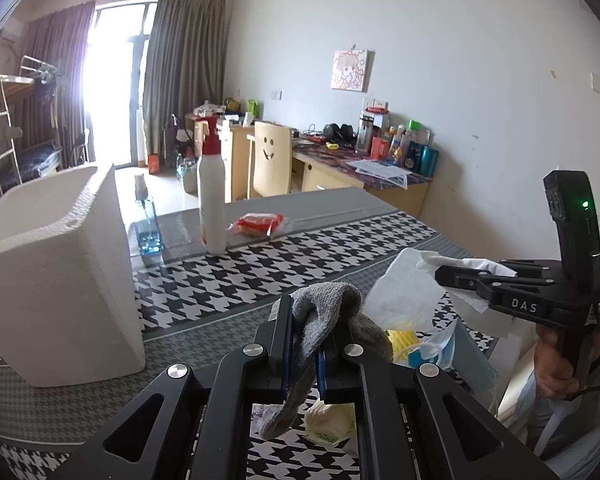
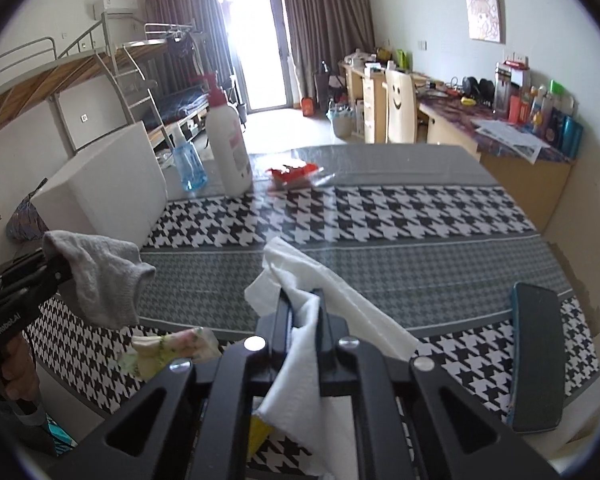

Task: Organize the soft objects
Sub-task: 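Lift the grey sock with the left gripper while the right gripper lifts the white tissue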

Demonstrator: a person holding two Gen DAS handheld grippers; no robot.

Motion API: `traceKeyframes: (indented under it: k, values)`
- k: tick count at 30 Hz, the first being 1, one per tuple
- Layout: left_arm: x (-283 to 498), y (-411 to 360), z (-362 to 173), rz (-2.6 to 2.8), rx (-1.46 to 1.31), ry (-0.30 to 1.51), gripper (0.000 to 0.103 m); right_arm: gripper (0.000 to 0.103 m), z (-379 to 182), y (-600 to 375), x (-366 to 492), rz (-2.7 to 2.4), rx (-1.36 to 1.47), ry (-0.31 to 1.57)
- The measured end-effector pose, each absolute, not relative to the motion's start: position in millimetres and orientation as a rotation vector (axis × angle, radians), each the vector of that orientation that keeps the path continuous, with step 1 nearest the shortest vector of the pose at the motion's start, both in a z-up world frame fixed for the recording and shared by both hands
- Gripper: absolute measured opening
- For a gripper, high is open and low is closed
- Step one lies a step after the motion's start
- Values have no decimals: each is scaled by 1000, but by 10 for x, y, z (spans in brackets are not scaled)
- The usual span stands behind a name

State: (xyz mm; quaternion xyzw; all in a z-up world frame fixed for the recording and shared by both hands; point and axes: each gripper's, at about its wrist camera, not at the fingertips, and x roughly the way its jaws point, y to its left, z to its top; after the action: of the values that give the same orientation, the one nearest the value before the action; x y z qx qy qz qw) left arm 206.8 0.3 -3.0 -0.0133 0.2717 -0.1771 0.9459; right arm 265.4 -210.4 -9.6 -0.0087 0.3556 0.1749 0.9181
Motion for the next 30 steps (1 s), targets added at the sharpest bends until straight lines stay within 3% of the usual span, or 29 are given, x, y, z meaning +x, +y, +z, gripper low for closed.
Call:
traceKeyframes:
  k: [30]
  values:
    - [1826,212,282,-295,-28,453,10,9,425,-1894,2445,370,-42,544]
